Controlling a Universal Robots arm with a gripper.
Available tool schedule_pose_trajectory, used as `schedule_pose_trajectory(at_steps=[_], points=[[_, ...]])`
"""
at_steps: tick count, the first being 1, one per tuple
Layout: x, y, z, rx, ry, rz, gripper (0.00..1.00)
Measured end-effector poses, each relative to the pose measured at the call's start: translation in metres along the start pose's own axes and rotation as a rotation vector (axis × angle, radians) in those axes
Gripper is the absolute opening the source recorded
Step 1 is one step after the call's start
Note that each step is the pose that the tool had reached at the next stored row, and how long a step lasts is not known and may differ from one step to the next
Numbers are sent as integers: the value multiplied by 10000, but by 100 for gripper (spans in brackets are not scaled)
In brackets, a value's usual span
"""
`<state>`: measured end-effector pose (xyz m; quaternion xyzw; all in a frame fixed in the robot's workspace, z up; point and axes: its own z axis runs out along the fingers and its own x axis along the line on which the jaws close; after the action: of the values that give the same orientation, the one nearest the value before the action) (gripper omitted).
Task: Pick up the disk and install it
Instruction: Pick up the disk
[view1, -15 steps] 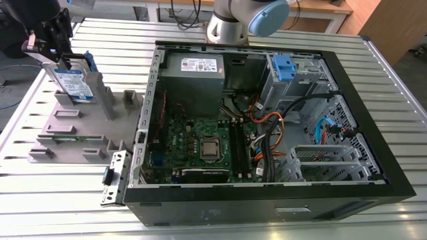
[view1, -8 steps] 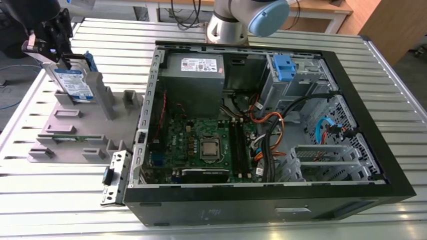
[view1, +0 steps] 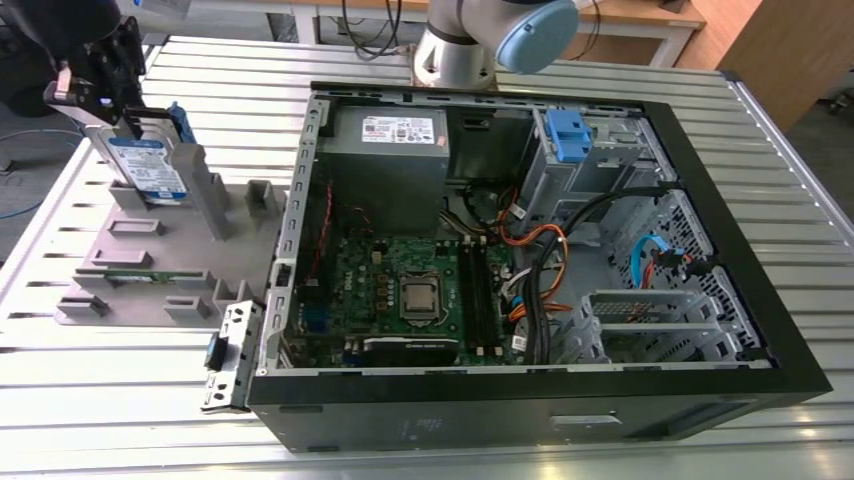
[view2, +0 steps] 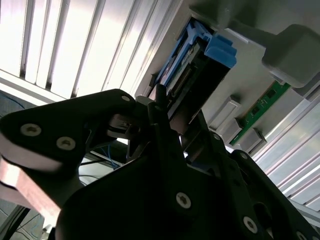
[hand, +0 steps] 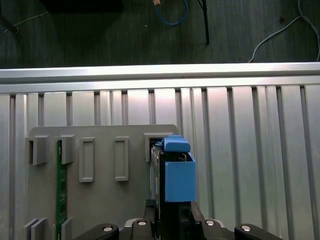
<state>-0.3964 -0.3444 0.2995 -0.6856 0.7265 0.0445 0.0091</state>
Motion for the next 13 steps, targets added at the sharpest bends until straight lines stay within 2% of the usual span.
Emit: schedule_pose_trajectory(at_steps=[8, 13], points=[[-1, 0, 1, -24, 38, -335, 35], [-1, 0, 1, -24, 40, -336, 35]])
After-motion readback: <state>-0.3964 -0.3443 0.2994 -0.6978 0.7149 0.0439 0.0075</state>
